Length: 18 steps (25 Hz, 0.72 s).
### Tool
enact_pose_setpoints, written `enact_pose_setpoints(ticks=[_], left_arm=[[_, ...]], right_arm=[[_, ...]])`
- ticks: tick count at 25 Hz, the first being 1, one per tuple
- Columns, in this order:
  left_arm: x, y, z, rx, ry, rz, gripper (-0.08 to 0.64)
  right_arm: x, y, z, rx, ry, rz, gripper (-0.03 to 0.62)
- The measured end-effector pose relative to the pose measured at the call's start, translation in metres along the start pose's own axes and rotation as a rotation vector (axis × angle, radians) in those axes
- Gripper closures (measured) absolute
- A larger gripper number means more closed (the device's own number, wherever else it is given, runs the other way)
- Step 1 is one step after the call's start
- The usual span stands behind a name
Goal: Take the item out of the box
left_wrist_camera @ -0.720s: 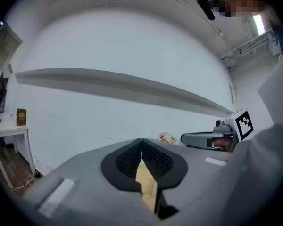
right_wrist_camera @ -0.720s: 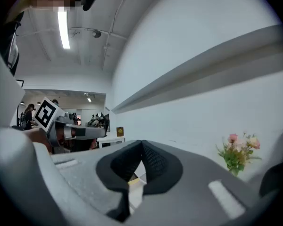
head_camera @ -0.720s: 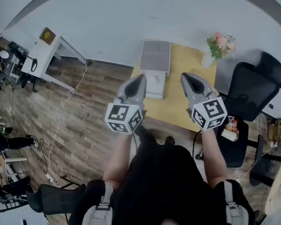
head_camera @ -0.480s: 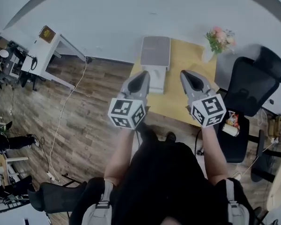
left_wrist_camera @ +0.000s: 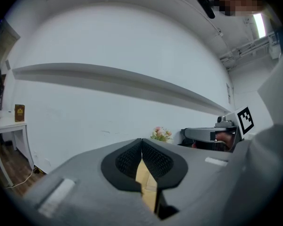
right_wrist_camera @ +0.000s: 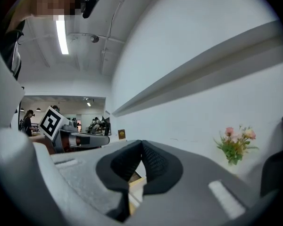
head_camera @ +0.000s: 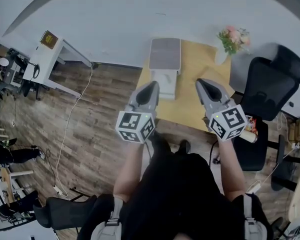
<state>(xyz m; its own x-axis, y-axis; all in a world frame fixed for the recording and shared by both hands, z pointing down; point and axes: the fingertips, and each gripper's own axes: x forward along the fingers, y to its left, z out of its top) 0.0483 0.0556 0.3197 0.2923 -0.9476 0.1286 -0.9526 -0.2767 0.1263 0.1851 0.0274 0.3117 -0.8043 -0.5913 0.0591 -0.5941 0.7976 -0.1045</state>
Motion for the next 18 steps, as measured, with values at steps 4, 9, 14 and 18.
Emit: enact_pose_setpoints(ticks=[4, 9, 14, 18], left_arm=[[0.006, -0.006, -0.005, 0.006, 0.017, -0.006, 0.549], [0.009, -0.011, -0.013, 0.000, 0.031, -0.006, 0.549], [0.009, -0.012, -0.026, -0.011, 0.061, 0.000, 0.548], [0.010, 0.001, -0.034, -0.026, 0.076, -0.003, 0.548]], right_arm=[[-0.005, -0.007, -0.007, 0.011, 0.005, -0.005, 0.589], [-0.009, -0.014, -0.017, 0.028, 0.022, -0.014, 0.589], [-0.011, -0.013, -0.029, 0.052, 0.052, -0.015, 0.589], [0.000, -0.007, -0.039, 0.047, 0.087, -0.010, 0.589]])
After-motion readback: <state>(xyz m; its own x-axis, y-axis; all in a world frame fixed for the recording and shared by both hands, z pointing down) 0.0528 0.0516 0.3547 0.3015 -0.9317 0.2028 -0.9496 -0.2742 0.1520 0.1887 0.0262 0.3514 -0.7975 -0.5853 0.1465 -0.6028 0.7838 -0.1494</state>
